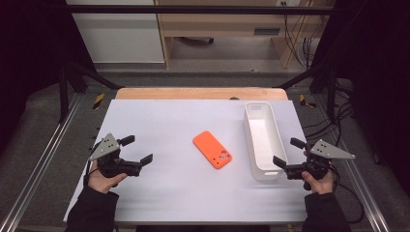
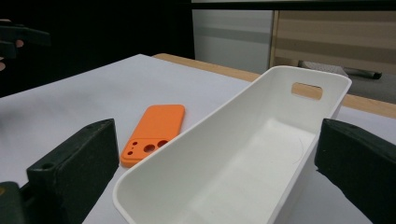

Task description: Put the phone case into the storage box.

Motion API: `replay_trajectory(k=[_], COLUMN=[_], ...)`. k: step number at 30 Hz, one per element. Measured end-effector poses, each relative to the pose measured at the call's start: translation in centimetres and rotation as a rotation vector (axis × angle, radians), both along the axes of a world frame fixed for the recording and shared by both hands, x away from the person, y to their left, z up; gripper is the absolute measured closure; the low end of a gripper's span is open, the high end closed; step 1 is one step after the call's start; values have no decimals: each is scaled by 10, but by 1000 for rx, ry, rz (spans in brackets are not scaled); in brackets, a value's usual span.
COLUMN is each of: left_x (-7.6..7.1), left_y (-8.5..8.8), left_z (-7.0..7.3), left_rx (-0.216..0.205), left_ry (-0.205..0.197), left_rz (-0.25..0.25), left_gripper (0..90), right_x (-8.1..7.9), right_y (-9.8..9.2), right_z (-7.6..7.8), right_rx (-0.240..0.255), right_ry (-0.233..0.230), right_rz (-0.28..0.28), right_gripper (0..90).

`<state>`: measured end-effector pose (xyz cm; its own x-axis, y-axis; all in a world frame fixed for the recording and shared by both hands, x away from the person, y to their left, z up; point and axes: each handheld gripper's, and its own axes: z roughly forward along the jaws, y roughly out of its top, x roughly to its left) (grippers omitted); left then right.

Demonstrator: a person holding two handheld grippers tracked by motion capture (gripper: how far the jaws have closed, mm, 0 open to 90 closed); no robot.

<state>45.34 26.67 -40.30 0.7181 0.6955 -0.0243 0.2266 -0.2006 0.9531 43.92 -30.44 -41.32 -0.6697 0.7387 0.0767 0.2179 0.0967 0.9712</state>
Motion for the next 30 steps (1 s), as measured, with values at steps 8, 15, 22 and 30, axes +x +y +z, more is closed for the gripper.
replay_trajectory(k=[8, 15, 22, 30], left_x=[-1, 1, 6, 13], left_y=[-10, -20, -29, -44], left_z=[5, 9, 13, 18], left_rx=[19, 47, 50, 69], left_ry=[1, 16, 23, 24], left_rz=[-5, -4, -8, -33], left_gripper=[9, 9, 9, 8], right_x=[0, 0, 0, -1], right_y=[0, 1, 1, 1], right_z=[0, 0, 0, 0], right_rx=[-11, -21, -22, -23], right_ry=[3, 2, 4, 3], right_rz=[3, 3, 6, 6], right_gripper=[4, 4, 4, 4])
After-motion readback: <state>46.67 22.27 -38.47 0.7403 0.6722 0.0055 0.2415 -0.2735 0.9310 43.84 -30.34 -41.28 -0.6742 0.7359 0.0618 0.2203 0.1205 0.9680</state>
